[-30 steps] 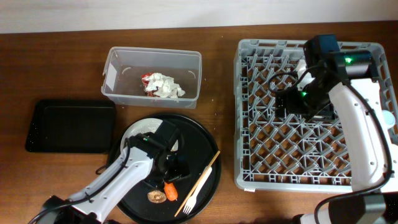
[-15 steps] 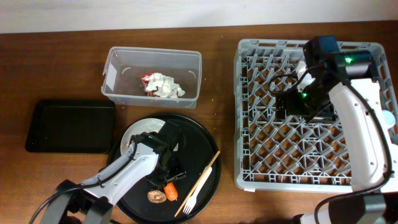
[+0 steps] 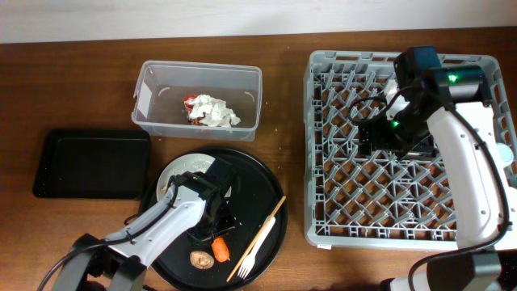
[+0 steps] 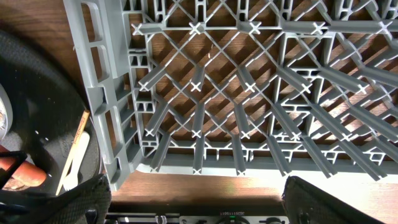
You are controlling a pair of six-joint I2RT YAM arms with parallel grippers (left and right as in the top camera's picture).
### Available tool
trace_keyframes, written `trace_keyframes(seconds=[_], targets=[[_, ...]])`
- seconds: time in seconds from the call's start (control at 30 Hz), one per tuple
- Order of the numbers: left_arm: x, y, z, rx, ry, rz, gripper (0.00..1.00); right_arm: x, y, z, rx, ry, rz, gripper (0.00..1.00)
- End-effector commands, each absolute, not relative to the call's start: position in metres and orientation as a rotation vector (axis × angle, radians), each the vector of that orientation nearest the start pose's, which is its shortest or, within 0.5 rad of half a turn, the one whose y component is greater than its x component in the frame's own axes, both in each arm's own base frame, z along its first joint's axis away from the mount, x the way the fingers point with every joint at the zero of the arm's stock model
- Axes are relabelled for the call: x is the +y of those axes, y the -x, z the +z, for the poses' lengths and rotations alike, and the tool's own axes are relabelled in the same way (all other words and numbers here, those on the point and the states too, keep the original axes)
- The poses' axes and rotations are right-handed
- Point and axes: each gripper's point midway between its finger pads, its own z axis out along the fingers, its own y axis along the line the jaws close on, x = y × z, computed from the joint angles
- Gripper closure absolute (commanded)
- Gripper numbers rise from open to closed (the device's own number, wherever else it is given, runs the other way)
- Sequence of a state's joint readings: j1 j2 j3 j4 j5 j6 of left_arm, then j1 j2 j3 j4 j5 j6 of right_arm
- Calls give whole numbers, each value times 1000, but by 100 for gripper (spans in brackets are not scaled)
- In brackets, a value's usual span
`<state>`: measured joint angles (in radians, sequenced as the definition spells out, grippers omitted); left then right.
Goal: Sort waste into correct bins and load items into the dishwasher rack
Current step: 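Grasp the carrot and place it on the black tray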
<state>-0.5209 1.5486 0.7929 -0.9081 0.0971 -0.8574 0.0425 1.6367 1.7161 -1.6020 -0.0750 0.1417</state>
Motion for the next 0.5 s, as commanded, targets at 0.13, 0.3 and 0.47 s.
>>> trace_keyframes(seconds=[0.13,0.3,0.47], targets=[[-118,-177,18,3244,489,10,99,22,-284,217,3076,-145,109,8],[-110,-202,66,3155,423,123,100,22,-284,217,3076,-145,109,8],[-77,-246,107,2930,487,258,99,20,-284,217,3078,-147,94,8]])
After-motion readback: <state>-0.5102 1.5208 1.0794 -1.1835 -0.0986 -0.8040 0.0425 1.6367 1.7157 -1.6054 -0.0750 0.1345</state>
